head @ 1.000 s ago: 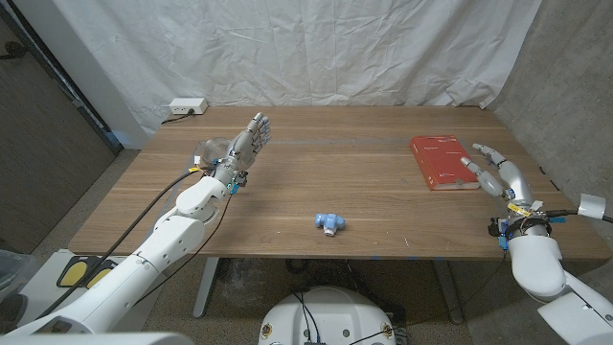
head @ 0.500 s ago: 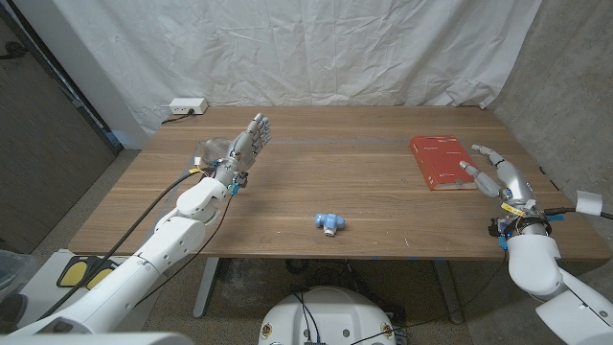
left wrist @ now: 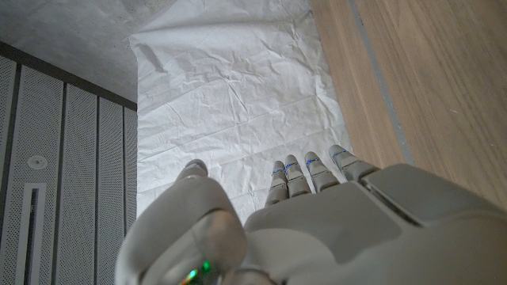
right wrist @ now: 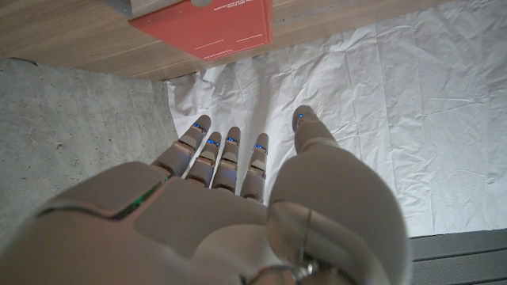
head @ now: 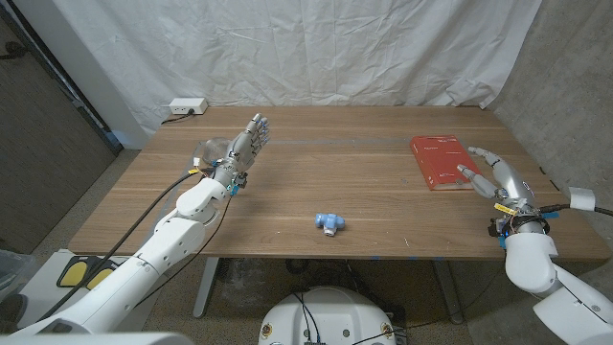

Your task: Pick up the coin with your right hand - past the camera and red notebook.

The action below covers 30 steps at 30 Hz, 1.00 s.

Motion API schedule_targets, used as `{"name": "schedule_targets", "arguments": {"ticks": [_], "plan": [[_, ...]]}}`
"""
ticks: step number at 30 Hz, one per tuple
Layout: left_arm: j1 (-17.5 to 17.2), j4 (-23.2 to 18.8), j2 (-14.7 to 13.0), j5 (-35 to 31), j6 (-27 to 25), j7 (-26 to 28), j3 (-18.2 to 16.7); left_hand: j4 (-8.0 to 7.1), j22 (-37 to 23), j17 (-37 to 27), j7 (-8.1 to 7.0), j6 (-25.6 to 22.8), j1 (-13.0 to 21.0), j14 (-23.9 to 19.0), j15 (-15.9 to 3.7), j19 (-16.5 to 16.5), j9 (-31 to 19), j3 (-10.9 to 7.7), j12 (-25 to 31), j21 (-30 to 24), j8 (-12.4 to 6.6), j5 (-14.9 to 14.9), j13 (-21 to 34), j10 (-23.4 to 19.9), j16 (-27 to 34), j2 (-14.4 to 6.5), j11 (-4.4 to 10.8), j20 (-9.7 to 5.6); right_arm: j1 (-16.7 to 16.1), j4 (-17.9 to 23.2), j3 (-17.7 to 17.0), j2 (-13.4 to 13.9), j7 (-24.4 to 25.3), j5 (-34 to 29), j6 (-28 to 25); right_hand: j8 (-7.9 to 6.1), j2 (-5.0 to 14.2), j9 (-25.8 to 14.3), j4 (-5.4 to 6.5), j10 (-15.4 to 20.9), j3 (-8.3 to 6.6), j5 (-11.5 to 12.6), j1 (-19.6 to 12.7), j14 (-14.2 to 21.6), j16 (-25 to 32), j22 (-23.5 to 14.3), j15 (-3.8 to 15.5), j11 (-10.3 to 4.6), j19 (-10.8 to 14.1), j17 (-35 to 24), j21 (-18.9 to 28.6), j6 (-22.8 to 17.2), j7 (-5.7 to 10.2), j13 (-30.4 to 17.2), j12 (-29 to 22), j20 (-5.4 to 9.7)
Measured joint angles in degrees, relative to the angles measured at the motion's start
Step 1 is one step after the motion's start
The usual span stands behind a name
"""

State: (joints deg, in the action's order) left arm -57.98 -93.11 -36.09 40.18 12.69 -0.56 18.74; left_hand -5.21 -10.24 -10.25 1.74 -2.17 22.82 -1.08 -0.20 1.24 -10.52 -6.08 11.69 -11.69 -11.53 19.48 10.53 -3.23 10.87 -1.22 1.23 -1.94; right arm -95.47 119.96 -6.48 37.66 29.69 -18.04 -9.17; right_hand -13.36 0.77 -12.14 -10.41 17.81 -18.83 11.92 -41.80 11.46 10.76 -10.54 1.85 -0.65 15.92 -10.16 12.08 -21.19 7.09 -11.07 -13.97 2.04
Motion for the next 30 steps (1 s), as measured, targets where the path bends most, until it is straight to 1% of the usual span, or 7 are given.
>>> {"name": "schedule_targets", "arguments": {"ticks": [12, 14, 20, 22, 23, 29, 30], "plan": [[-0.32, -0.83, -0.38, 0.00, 0.02, 0.47, -0.49, 0.00, 0.00, 0.00, 0.00, 0.00, 0.00, 0.00, 0.00, 0.00, 0.00, 0.00, 0.00, 0.00, 0.00, 0.00, 0.00, 0.00, 0.00, 0.00, 0.00, 0.00, 1.15, -0.56, 3.08, 2.07, 2.08, -4.24, -4.82, -0.22, -0.13, -0.26, 0.00, -0.02, 0.00, 0.00, -1.23, 0.32, 0.00, 0.00, 0.31, -0.42, 0.00, 0.00, 0.00, -0.31, 0.30, 0.00, 0.00, 0.00], [-0.43, -0.98, -0.46, 0.00, 0.02, 0.58, -0.58, 0.00, 0.00, 0.00, 0.00, 0.00, 0.00, 0.00, 0.00, 0.00, 0.00, 0.00, 0.00, 0.00, 0.00, 0.00, 0.00, 0.00, 0.00, 0.00, 0.00, 0.00, 1.37, -0.74, 3.67, 2.57, 2.38, -4.89, -5.70, -0.22, -0.49, -0.53, 0.00, -0.01, 0.00, 0.00, -1.54, 0.32, 0.00, 0.01, 0.31, -1.02, 0.00, 0.00, 0.00, -0.52, 0.51, -0.23, 0.00, 0.00], [-0.70, -1.33, -0.72, -0.02, 0.00, 0.87, -0.80, 0.00, 0.00, 0.00, 0.00, 0.01, 0.00, 0.00, 0.00, 0.00, 0.00, 0.00, 0.00, 0.00, 0.00, 0.00, 0.00, 0.00, 0.00, 0.00, 0.00, 0.00, 1.92, -1.15, 5.07, 3.63, 2.93, -5.87, -7.43, -0.43, -0.31, -0.53, 0.00, -0.22, 0.00, 0.00, -1.82, 0.31, 0.00, 0.01, 0.30, -1.22, 0.00, 0.00, 0.00, -0.72, 0.71, -0.27, 0.00, 0.00], [-0.70, -1.33, -0.72, -0.03, -0.07, 1.00, -0.80, 0.00, 0.00, 0.00, -0.01, 0.01, 0.00, 0.00, 0.00, 0.19, 0.00, 0.00, 0.00, 0.00, 0.00, -0.07, 0.00, 0.00, 0.00, 0.00, 0.00, 0.19, 2.03, -1.24, 5.43, 3.95, 2.93, -5.87, -7.43, -0.44, -0.53, -0.62, 0.25, -0.32, 0.25, 0.00, -2.04, 0.31, 0.00, 0.01, 0.30, -1.32, -0.02, 0.00, 0.00, -0.94, 0.93, -0.27, 0.00, 0.02], [-0.86, -1.71, -0.86, -0.04, -0.12, 1.05, -0.89, 0.00, 0.00, 0.00, 0.00, 0.01, 0.00, 0.00, 0.00, 0.22, 0.00, 0.00, 0.00, 0.00, 0.00, -0.22, 0.00, 0.00, 0.00, 0.00, 0.00, 0.22, 2.14, -1.32, 5.78, 4.28, 3.51, -6.71, -8.87, -0.44, -0.53, -0.76, 0.25, -0.32, 0.25, 0.00, -2.04, 0.31, 0.00, 0.01, 0.30, -1.32, -0.22, 0.00, 0.00, -1.03, 1.02, -0.27, 0.00, 0.22], [-1.08, -2.11, -1.05, -0.08, -0.30, 1.29, -1.05, -0.24, 0.00, 0.00, -0.01, 0.01, 0.00, 0.00, 0.00, 0.22, 0.00, 0.23, 0.00, 0.00, 0.00, -0.22, 0.00, 0.00, 0.00, 0.00, 0.00, 0.22, 2.52, -1.70, 7.04, 5.40, 4.31, -7.56, -10.98, -0.44, -0.81, -0.80, 0.49, -0.61, 0.01, 0.44, -2.35, 0.31, 0.00, 0.01, 0.30, -1.60, -0.22, 0.00, -0.22, -1.12, 1.53, -0.27, 0.00, 0.22], [-1.17, -2.30, -1.15, -0.09, -0.38, 1.36, -1.10, -0.24, 0.00, 0.00, 0.00, 0.01, 0.00, 0.00, 0.00, 0.22, 0.00, 0.23, 0.00, 0.00, 0.00, -0.22, 0.00, 0.00, 0.00, 0.00, 0.00, 0.22, 2.54, -1.72, 7.11, 5.46, 4.31, -7.56, -10.98, -0.44, -0.44, -0.98, 0.49, -0.63, 0.01, 0.44, -2.72, 0.31, 0.00, 0.01, 0.30, -1.62, -0.22, 0.00, -0.22, -1.12, 1.53, -0.27, 0.00, 0.22]]}}
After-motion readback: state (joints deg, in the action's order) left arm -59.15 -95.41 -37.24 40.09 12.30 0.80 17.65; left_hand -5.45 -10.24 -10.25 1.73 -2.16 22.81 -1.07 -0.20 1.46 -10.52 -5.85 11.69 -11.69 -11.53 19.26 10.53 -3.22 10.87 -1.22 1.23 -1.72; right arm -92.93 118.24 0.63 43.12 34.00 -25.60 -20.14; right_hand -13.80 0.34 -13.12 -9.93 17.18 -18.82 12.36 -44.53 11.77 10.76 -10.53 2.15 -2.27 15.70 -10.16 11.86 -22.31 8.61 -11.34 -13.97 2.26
